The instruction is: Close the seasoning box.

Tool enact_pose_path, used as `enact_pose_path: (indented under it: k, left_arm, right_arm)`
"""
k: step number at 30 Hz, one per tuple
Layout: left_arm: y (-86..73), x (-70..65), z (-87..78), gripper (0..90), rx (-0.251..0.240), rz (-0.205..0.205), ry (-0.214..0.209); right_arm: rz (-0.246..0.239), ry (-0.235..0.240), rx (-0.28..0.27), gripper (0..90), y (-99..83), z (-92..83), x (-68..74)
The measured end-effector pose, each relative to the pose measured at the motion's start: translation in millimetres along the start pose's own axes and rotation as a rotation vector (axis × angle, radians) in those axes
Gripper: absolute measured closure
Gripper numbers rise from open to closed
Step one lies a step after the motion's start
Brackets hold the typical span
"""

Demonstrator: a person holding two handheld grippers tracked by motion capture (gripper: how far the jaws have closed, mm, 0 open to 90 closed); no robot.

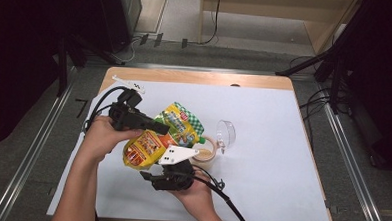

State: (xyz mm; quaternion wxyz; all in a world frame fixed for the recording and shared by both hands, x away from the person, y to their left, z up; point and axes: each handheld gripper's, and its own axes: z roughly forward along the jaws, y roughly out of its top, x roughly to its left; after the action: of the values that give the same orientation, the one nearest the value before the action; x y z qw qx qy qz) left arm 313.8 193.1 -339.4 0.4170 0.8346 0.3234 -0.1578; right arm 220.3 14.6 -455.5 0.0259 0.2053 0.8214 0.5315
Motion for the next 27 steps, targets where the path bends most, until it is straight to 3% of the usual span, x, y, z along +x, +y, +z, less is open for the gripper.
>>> enact_pose_path:
  k: [13,27]
  left_arm:
    - [-4.9,4.9,-7.3,89.3,-0.012,-0.004,0.009]
    - [-8.9,9.0,-8.8,89.0,0.018,-0.009,0.015]
  right_arm:
    - [-0.009,-0.004,-0.009,48.6,1.5,-2.8,0.5]
    - [-0.009,-0.030,0.011,47.9,-1.5,-1.2,-2.7]
